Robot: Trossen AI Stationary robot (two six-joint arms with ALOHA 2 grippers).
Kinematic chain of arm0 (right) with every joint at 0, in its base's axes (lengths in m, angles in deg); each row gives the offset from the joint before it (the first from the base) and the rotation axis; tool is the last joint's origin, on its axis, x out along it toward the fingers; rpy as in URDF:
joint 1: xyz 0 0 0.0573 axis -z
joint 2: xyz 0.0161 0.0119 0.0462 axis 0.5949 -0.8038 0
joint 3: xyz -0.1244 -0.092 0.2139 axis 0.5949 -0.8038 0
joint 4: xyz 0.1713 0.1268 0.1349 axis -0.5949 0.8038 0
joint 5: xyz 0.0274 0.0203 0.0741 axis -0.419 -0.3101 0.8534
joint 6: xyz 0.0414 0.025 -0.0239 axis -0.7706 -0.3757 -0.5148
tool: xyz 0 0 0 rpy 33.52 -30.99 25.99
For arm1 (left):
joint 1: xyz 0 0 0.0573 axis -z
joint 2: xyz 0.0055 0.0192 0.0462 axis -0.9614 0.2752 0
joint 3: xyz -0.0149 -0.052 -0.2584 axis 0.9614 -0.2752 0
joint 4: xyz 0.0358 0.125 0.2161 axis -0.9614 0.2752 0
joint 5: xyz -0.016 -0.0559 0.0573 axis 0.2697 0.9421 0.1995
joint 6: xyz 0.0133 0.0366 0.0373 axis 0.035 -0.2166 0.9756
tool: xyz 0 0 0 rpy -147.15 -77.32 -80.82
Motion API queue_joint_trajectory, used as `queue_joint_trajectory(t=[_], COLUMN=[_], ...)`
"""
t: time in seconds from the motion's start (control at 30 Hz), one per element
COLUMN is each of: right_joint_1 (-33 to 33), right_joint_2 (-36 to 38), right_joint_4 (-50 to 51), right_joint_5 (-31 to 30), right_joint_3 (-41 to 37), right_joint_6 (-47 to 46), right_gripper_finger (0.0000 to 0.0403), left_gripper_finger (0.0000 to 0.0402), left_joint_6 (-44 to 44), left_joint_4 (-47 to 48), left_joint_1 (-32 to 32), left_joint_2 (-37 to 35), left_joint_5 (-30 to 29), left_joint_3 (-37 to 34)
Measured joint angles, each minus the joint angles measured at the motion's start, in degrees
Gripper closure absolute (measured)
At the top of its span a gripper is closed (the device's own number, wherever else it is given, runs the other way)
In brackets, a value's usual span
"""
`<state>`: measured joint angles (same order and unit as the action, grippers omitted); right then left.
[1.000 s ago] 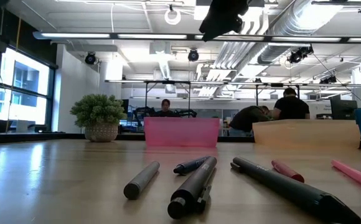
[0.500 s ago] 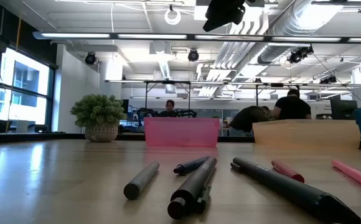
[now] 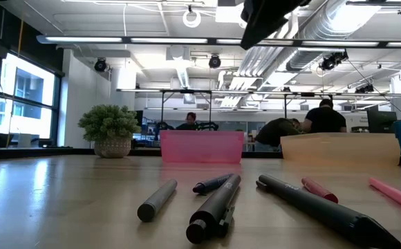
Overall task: Sort crayons/erasers/pens/pencils in bins
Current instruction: Put the red eraser into the light green bin, then put the pink pencil into the red bin
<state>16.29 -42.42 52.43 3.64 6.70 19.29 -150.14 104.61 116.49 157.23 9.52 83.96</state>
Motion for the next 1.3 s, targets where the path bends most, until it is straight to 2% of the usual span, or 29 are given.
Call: queue_joint_trajectory(t=[0.13, 0.3, 0.6, 0.83, 1.07, 1.3], right_joint_1=[-0.9, -1.7, -2.0, -4.4, -7.4, -9.7], right_joint_2=[-0.9, -1.0, -1.0, -1.0, -3.6, -8.2], right_joint_4=[0.0, 0.0, 0.4, 5.4, 8.7, 10.1], right_joint_5=[0.0, -0.2, 1.1, 2.8, 3.7, 4.2], right_joint_3=[0.0, 0.0, 0.0, 0.0, 0.0, -0.1], right_joint_6=[-0.2, -0.2, 0.9, 5.9, 10.9, 14.4], right_gripper_finger=[0.0219, 0.0219, 0.0219, 0.0219, 0.0219, 0.0219], left_gripper_finger=[0.0225, 0.0242, 0.0274, 0.0282, 0.0283, 0.0283], left_joint_6=[1.1, 13.9, 13.0, 16.0, 20.6, 23.7], left_joint_4=[-0.8, -3.0, -2.2, -2.3, -2.4, -2.8], left_joint_1=[-0.2, 1.1, 1.5, 0.8, -3.2, -10.0], left_joint_2=[0.0, 0.0, 0.0, 0.0, 0.0, -0.5], left_joint_5=[0.0, -0.5, -1.3, -9.3, -16.8, -16.9], left_joint_3=[0.0, 0.4, 4.0, 11.1, 17.5, 22.2])
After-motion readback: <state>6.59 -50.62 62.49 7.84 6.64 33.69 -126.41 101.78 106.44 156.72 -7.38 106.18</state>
